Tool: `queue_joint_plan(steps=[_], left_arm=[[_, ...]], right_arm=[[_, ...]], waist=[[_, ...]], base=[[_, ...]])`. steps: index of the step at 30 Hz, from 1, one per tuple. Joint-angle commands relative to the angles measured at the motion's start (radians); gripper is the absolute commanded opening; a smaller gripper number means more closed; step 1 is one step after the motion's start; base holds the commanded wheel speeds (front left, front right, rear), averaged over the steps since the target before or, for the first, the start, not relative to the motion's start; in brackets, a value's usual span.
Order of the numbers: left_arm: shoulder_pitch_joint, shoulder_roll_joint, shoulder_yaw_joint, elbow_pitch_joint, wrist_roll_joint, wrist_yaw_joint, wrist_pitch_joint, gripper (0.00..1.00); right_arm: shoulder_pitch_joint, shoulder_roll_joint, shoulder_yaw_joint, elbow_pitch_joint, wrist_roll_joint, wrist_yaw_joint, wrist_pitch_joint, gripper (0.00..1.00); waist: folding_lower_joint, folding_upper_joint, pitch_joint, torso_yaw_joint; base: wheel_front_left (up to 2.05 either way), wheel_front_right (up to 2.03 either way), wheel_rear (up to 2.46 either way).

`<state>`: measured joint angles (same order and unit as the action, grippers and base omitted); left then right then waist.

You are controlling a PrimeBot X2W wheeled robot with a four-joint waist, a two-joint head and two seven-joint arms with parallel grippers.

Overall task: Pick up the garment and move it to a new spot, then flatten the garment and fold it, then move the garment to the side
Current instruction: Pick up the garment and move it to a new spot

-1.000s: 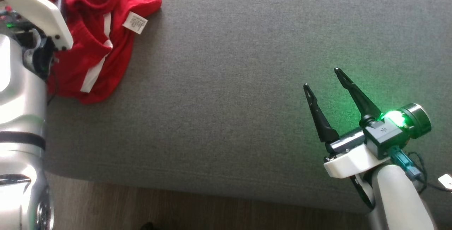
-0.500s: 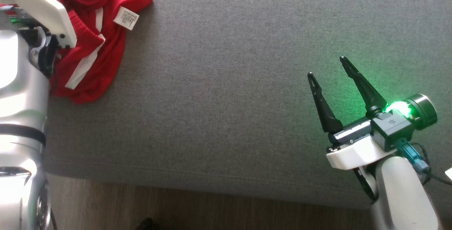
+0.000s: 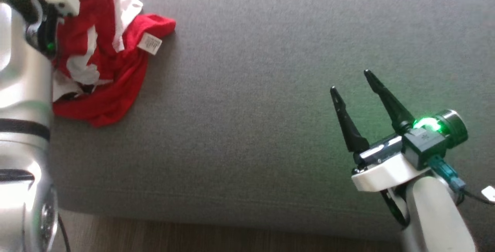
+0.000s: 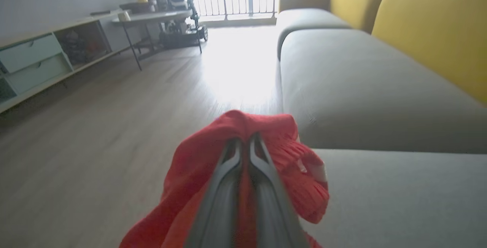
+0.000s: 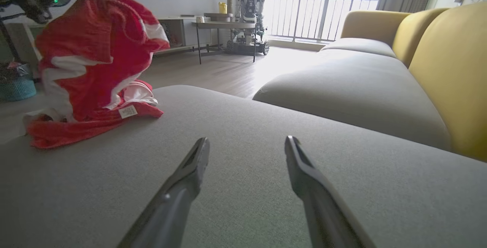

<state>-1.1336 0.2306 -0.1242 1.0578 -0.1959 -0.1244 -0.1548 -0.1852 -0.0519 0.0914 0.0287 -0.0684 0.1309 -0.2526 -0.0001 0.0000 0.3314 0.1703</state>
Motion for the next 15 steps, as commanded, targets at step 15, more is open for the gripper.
queue_joint_plan(steps=[15], left_arm=[[-0.024, 0.014, -0.197, -0.427, -0.325, -0.006, 0.086, 0.00]], right_arm=[[0.021, 0.002, 0.072, -0.031, 0.095, 0.000, -0.009, 1.00]], waist=[[0.0001, 0.0000, -0.165, -0.218]], base=[[0.00, 0.00, 0.00]])
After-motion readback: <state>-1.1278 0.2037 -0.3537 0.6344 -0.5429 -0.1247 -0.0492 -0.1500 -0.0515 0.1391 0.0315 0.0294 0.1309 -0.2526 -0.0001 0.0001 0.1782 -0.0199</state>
